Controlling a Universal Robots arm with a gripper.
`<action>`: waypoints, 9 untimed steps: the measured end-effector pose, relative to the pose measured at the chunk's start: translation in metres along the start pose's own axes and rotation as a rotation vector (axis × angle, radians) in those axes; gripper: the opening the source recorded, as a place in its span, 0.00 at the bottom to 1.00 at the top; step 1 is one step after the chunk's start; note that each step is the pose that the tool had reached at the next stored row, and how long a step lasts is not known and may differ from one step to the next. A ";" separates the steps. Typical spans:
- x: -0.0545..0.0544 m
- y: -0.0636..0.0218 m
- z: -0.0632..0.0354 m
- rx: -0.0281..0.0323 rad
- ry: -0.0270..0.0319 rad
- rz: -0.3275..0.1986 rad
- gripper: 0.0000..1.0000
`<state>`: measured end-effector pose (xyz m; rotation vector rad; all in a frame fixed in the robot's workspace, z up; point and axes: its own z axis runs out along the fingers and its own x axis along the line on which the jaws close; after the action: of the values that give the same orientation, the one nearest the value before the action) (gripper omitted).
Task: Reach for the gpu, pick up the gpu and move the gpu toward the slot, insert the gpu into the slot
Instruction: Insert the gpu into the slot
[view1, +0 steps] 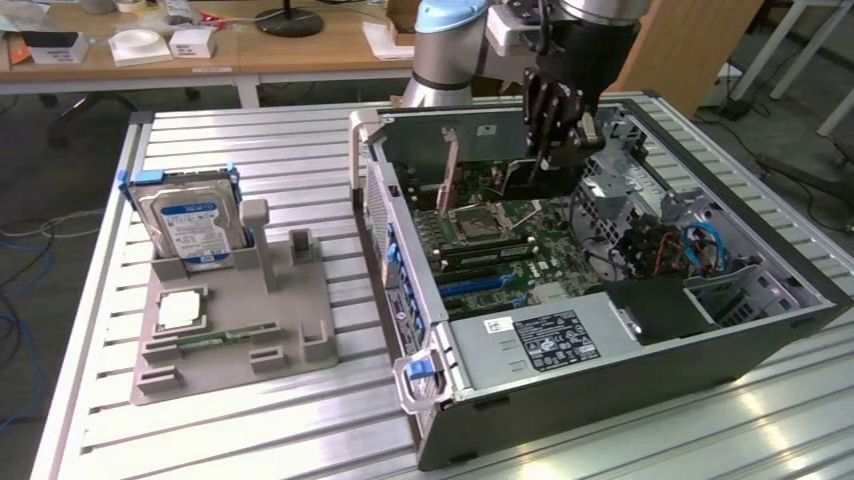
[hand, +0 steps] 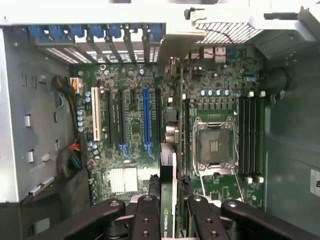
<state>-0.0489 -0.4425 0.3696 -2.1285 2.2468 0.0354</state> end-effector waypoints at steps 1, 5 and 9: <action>0.001 0.0000 0.0019 -0.0002 -0.0001 -0.001 0.26; 0.003 0.0001 0.0089 -0.0027 0.0002 -0.001 0.26; 0.014 -0.0003 0.0138 -0.0067 0.0101 0.000 0.26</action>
<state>-0.0491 -0.4559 0.3551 -2.1373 2.2549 0.0324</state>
